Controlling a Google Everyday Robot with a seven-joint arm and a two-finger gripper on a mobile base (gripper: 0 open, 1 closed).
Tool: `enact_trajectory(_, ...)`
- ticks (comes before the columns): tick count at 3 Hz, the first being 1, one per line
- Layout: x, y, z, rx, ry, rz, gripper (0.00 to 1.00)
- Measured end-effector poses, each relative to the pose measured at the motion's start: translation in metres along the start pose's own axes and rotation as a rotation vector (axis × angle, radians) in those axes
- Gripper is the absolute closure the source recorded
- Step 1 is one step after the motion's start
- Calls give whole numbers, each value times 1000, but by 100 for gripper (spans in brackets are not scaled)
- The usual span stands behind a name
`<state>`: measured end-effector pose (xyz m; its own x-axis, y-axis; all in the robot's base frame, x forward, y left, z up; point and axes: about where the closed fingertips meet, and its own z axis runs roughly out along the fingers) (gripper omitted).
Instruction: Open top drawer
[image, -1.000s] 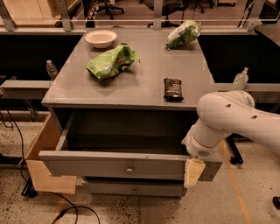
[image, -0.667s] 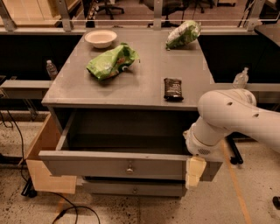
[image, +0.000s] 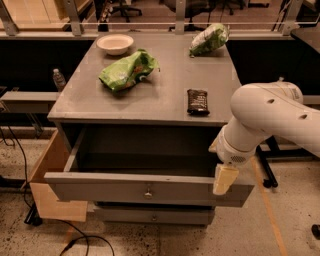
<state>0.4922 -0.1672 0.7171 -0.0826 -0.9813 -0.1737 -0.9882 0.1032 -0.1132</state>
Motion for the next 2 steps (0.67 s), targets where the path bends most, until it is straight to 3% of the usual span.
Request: enact_trajectory(2,-3,-10,-20,26,-9,-25,72)
